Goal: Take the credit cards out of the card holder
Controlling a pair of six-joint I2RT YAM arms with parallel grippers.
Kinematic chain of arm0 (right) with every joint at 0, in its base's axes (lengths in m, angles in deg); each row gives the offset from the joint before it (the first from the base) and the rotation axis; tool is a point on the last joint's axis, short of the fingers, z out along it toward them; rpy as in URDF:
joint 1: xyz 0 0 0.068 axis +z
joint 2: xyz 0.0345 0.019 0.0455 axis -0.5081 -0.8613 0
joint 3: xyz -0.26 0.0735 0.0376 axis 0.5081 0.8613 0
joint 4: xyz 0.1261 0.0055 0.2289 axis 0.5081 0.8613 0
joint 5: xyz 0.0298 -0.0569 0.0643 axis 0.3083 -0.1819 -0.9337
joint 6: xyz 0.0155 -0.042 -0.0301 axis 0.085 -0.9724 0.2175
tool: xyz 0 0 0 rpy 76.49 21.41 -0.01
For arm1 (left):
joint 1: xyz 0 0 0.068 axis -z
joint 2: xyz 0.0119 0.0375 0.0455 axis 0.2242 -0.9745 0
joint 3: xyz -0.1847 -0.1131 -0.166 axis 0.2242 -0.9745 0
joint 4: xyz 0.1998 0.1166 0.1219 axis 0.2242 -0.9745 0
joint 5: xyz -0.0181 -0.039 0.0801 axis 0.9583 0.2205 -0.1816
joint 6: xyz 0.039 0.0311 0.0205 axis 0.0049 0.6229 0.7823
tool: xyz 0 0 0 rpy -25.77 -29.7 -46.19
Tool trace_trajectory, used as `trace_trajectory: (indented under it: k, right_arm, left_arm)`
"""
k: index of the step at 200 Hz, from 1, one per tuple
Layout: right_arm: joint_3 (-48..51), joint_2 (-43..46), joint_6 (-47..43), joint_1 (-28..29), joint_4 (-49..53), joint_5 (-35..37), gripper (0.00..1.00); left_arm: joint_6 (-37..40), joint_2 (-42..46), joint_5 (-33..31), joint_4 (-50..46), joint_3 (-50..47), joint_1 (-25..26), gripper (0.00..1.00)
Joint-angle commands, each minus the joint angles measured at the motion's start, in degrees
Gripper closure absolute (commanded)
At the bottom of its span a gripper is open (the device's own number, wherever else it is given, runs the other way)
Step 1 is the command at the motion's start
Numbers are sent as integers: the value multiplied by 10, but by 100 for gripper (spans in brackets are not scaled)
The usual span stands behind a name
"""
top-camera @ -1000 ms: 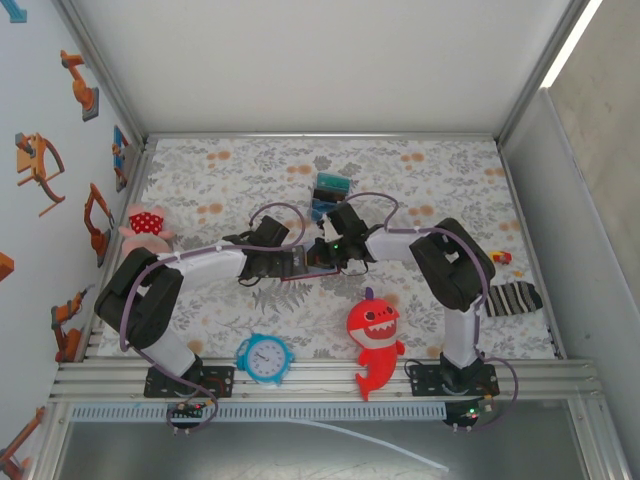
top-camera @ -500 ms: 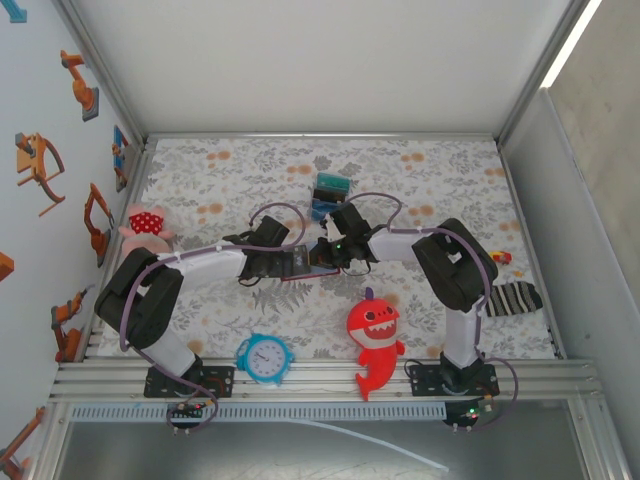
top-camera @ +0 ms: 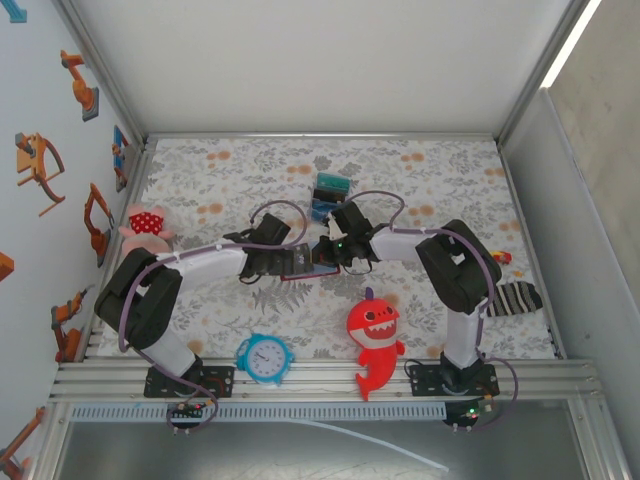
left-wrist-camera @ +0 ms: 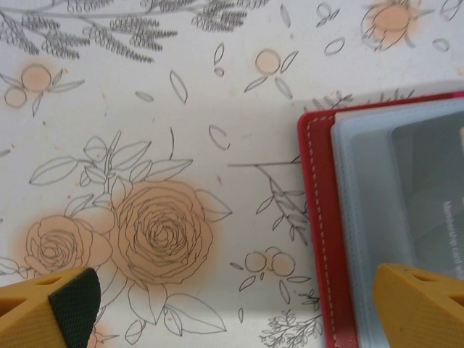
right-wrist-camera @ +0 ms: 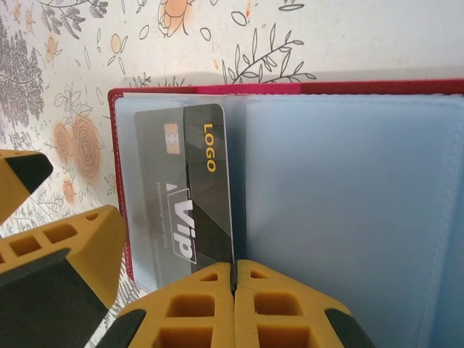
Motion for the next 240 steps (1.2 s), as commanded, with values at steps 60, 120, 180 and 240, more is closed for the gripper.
trace_trajectory:
  k: [60,120,180,240]
  right_arm:
    - [-2,18,-5,-3,21,10,100]
    - [-2,16,-3,-3,20,11,100]
    - [0,18,-1,-3,20,10,100]
    - [5,25,5,-6,12,7,87]
  left_arm:
    - [34,14,-12,9,31,4,3]
    - [34,-20,-14,13,37,6,3]
    - [30,-42,-17,10,30,8,3]
    - [29,-48,-25,3,21,8,3]
